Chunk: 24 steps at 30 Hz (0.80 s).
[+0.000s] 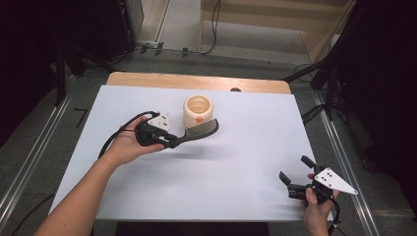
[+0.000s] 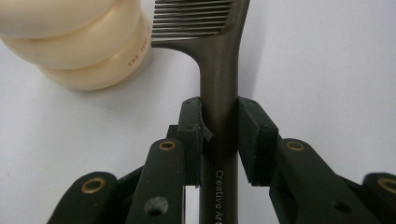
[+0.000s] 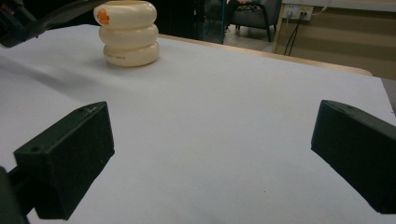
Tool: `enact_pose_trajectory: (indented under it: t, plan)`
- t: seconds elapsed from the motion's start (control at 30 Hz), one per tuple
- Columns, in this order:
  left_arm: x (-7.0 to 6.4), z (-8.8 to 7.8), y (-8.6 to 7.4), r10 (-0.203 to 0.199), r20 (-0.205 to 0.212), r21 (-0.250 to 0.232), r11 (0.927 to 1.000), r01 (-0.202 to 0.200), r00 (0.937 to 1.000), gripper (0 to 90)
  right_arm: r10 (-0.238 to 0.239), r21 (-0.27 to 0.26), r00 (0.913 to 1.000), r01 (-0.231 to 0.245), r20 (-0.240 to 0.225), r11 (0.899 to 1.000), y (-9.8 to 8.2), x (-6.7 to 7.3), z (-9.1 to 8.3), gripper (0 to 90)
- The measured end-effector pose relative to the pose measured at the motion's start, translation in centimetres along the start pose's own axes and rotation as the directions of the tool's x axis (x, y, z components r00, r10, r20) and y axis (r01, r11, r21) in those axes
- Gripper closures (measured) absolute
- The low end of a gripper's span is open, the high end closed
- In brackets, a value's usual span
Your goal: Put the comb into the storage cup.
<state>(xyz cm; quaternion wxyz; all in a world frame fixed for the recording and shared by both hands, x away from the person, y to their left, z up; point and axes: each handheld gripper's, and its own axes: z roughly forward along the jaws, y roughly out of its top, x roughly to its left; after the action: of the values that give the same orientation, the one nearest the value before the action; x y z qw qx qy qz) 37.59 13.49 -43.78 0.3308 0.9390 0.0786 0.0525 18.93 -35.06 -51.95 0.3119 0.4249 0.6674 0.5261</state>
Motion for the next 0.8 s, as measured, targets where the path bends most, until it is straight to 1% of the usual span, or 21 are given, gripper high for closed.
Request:
enact_pose_trajectory:
  t: [0.03, 0.13, 0.2, 0.27, 0.3, 0.33, 0.37, 0.43, 0.47, 0.53, 0.6, 0.67, 0.7, 0.8]
  plan:
    - [-0.1, -0.1, 0.0, -0.009, -0.007, -0.017, 0.9998, 0.009, 0.9999, 72.3, 0.000, 0.001, 1.0000, 0.000, -0.001, 1.000, 0.0, 0.0, 0.0, 0.0]
    - [-0.3, -0.5, -0.2, -0.022, -0.033, -0.060, 0.9980, 0.020, 0.9992, 72.3, -0.002, 0.000, 1.0000, 0.002, 0.003, 1.000, 0.0, 0.0, 0.0, 0.0]
    - [-0.4, -0.7, -0.3, -0.039, -0.047, -0.096, 0.9948, 0.034, 0.9981, 72.3, -0.005, 0.003, 1.0000, 0.005, 0.005, 1.000, 0.0, 0.0, 0.0, 0.0]
    - [-0.6, -0.9, -0.4, -0.046, -0.056, -0.119, 0.9921, 0.039, 0.9974, 72.3, -0.013, 0.011, 0.9999, 0.013, 0.008, 1.000, 0.0, 0.2, 0.1, 0.0]
    - [-0.7, -0.9, -0.4, -0.054, -0.057, -0.130, 0.9904, 0.047, 0.9969, 72.3, -0.026, 0.016, 0.9996, 0.025, 0.007, 1.000, 0.1, 0.3, 0.2, 0.0]
    - [-0.8, -1.0, -0.5, -0.055, -0.063, -0.137, 0.9895, 0.046, 0.9965, 72.3, -0.031, 0.021, 0.9995, 0.031, 0.005, 0.999, 0.1, 0.4, 0.2, 0.0]
    - [-0.8, -1.0, -0.6, -0.054, -0.072, -0.140, 0.9892, 0.043, 0.9959, 72.3, -0.037, 0.024, 0.9993, 0.037, 0.005, 0.999, 0.1, 0.5, 0.2, 0.0]
    - [-1.0, -1.2, -0.7, -0.067, -0.086, -0.159, 0.9858, 0.053, 0.9940, 72.3, -0.045, 0.028, 0.9990, 0.045, 0.007, 0.999, 0.1, 0.5, 0.3, 0.0]
    - [-1.1, -1.2, -0.8, -0.076, -0.091, -0.178, 0.9823, 0.059, 0.9930, 72.3, -0.045, 0.029, 0.9990, 0.044, 0.006, 0.999, 0.1, 0.6, 0.3, 0.0]
    - [-1.3, -1.3, -1.0, -0.086, -0.095, -0.200, 0.9776, 0.065, 0.9918, 72.3, -0.046, 0.030, 0.9989, 0.045, 0.004, 0.999, 0.2, 0.6, 0.3, 0.0]
    - [-1.4, -1.3, -1.1, -0.100, -0.094, -0.217, 0.9731, 0.078, 0.9906, 72.3, -0.047, 0.035, 0.9989, 0.047, -0.001, 0.998, 0.2, 0.7, 0.3, 0.0]
    - [-1.6, -1.3, -1.3, -0.109, -0.102, -0.230, 0.9695, 0.083, 0.9888, 72.3, -0.053, 0.040, 0.9986, 0.053, -0.003, 0.998, 0.2, 0.7, 0.4, 0.0]
    - [-1.7, -1.2, -1.4, -0.122, -0.101, -0.245, 0.9649, 0.094, 0.9873, 72.3, -0.054, 0.043, 0.9985, 0.055, -0.007, 0.998, 0.3, 0.8, 0.4, 0.0]
    - [-2.0, -1.1, -1.7, -0.140, -0.117, -0.273, 0.9565, 0.103, 0.9833, 72.3, -0.055, 0.049, 0.9984, 0.056, -0.015, 0.997, 0.4, 0.8, 0.4, 0.0]
